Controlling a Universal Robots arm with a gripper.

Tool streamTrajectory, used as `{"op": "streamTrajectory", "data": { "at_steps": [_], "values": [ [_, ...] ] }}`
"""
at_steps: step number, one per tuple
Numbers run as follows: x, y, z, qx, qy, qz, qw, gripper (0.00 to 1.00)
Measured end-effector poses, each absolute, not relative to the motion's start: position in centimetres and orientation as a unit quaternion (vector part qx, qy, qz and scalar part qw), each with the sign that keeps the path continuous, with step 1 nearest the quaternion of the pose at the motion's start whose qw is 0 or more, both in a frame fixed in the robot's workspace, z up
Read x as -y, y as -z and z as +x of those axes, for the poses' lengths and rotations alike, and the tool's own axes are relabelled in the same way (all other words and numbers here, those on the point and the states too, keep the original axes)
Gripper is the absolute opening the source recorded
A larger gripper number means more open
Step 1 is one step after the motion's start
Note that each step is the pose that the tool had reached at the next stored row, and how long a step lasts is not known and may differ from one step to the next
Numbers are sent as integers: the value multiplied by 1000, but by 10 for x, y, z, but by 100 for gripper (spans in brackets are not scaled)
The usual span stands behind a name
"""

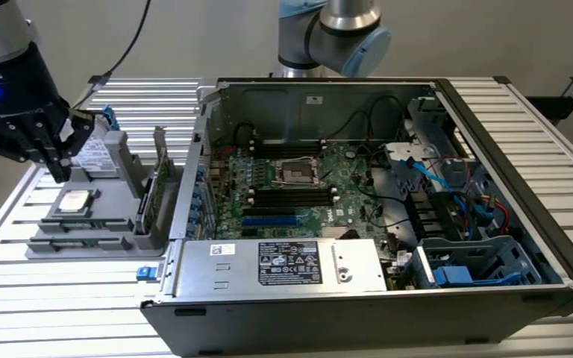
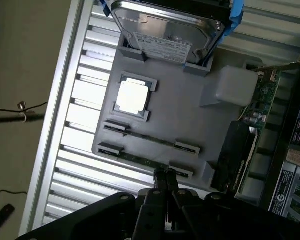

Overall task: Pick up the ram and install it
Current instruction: 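Pick up the ram and move it above insertion slot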

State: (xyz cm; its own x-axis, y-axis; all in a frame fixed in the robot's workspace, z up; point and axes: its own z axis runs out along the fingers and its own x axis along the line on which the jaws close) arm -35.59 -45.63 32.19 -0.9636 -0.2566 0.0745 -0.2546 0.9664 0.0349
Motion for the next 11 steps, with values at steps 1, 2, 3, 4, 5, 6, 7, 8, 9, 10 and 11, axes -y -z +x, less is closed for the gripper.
{"op": "streamTrajectory", "data": {
  "at_steps": [1,2,3,4,5,6,7,8,9,10,11],
  "values": [
    [456,-321,-356,990,12,138,39,10],
    [456,-320,-356,988,12,147,39,10],
    [456,-320,-356,987,12,156,39,10],
    [456,-319,-356,985,13,165,39,10],
    [456,-318,-356,984,13,174,39,10],
    [456,-318,-356,982,13,183,39,10],
    [456,-317,-356,981,13,192,39,10],
    [456,-316,-356,979,14,201,39,10],
    [456,-315,-356,977,14,210,39,10],
    [456,-315,-356,975,15,218,39,10],
    [456,-314,-356,973,16,227,39,10]
  ]
}}
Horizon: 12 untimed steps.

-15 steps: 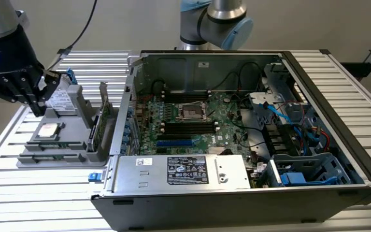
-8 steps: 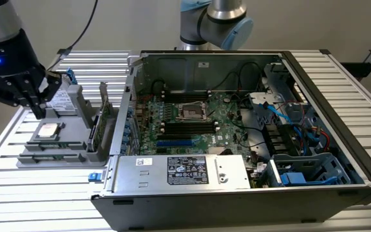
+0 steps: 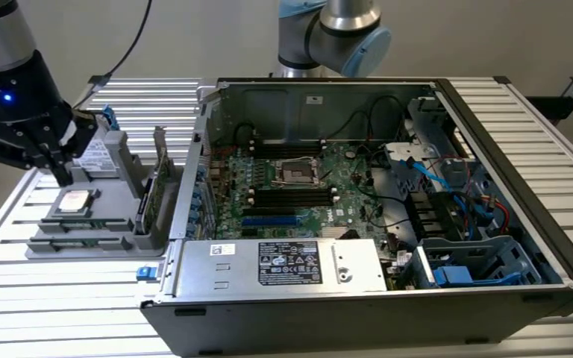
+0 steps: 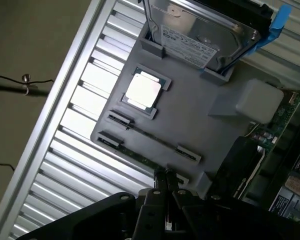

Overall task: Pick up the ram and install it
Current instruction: 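Pick up the ram and move it above insertion slot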

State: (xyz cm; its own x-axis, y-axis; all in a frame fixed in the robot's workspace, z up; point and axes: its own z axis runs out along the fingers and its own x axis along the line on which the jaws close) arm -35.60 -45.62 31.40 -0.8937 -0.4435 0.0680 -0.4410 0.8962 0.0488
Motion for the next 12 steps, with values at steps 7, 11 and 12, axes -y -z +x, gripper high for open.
{"op": "streamTrajectory", "data": {
  "at_steps": [7,11,12],
  "values": [
    [456,-310,-356,956,23,289,37,10],
    [456,-308,-356,945,25,324,37,10],
    [456,-307,-356,942,25,333,37,10]
  ]
}}
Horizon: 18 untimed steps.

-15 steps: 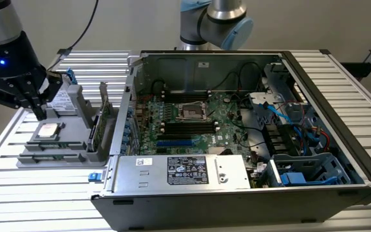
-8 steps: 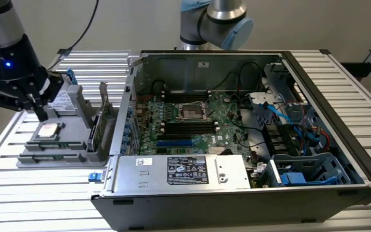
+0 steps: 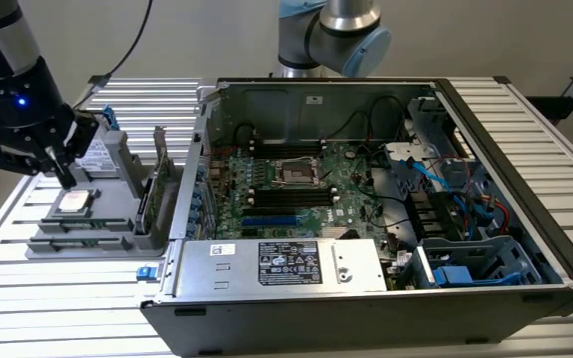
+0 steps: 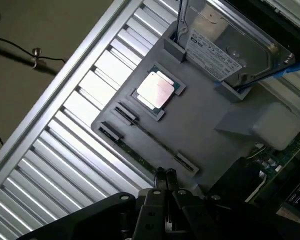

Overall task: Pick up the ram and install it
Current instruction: 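Pick up the ram and move it above insertion slot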

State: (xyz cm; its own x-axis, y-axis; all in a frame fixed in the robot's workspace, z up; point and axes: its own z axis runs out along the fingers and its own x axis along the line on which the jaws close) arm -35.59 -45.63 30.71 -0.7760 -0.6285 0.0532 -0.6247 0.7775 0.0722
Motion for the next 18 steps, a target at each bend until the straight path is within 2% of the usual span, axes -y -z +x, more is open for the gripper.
{"op": "streamTrajectory", "data": {
  "at_steps": [18],
  "values": [
    [456,-296,-356,875,21,482,40,10]
  ]
}}
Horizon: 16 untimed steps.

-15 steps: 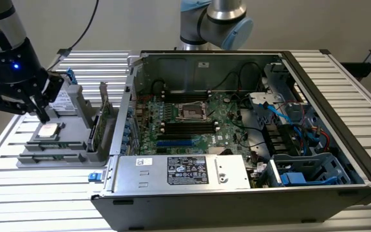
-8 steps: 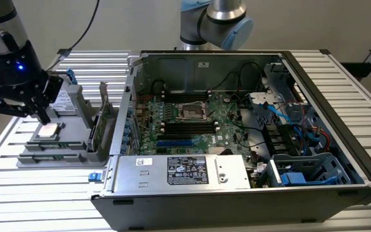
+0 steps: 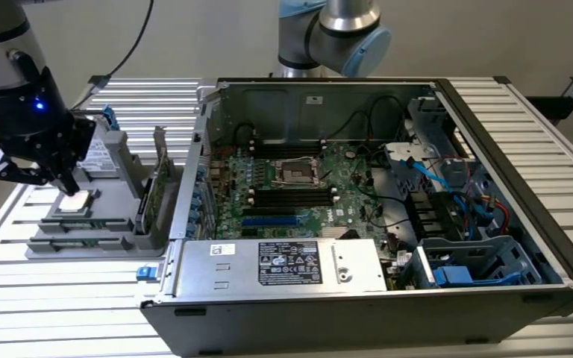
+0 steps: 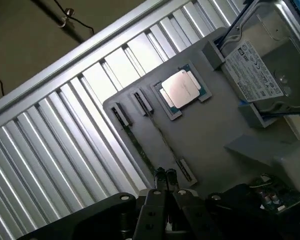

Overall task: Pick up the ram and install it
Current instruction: 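Pick up the ram and move it above insertion slot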

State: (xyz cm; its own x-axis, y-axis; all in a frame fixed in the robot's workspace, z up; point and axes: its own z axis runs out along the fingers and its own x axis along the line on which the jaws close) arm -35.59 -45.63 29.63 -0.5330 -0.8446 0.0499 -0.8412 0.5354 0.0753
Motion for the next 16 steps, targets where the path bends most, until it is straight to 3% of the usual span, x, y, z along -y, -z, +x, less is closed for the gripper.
{"op": "streamTrajectory", "data": {
  "at_steps": [16],
  "values": [
    [456,-288,-356,796,15,604,43,10]
  ]
}}
